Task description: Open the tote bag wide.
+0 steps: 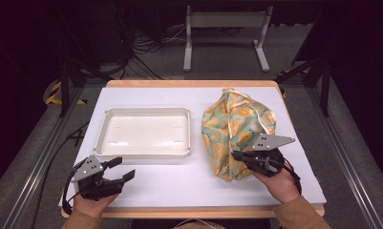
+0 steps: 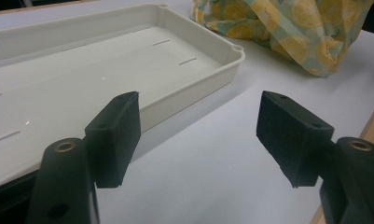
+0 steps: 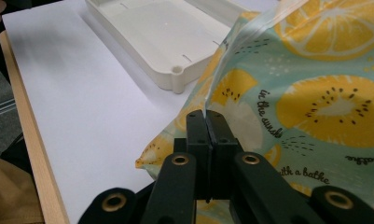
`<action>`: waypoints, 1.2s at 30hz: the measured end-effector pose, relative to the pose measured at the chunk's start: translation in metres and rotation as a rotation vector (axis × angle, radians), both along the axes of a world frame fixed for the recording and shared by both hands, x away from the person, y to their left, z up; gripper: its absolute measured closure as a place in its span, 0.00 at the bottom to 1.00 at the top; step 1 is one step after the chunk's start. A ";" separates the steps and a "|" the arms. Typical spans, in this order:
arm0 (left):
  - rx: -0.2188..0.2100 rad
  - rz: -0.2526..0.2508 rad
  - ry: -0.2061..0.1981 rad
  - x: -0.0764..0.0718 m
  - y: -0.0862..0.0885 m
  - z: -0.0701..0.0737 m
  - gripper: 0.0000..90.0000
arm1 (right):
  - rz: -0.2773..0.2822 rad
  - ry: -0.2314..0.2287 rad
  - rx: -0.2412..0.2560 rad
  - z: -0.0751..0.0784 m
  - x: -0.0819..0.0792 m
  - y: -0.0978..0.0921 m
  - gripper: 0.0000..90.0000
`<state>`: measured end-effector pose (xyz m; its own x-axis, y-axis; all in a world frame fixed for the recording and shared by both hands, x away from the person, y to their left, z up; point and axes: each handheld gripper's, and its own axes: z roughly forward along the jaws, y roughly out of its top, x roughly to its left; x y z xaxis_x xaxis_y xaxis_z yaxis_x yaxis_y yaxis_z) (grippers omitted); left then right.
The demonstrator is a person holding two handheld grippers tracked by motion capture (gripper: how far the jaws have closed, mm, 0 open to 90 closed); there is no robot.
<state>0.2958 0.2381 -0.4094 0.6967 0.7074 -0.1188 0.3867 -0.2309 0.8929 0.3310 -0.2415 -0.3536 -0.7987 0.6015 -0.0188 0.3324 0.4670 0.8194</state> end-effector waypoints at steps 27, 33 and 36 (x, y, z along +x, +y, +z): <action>-0.002 0.000 0.009 0.000 -0.001 -0.001 0.34 | -0.090 -0.131 0.135 0.056 -0.012 -0.048 1.00; 0.007 -0.003 0.012 0.001 -0.001 -0.001 0.34 | -0.139 -0.153 0.136 0.057 -0.014 -0.062 1.00; 0.007 -0.004 0.012 0.001 -0.002 -0.001 0.34 | -0.165 -0.160 0.146 0.057 -0.014 -0.069 1.00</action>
<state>0.2967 0.2363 -0.4107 0.6984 0.7051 -0.1227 0.3967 -0.2386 0.8864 0.3165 -0.3105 -0.2967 -0.6834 0.7289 -0.0406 0.2550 0.2904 0.9223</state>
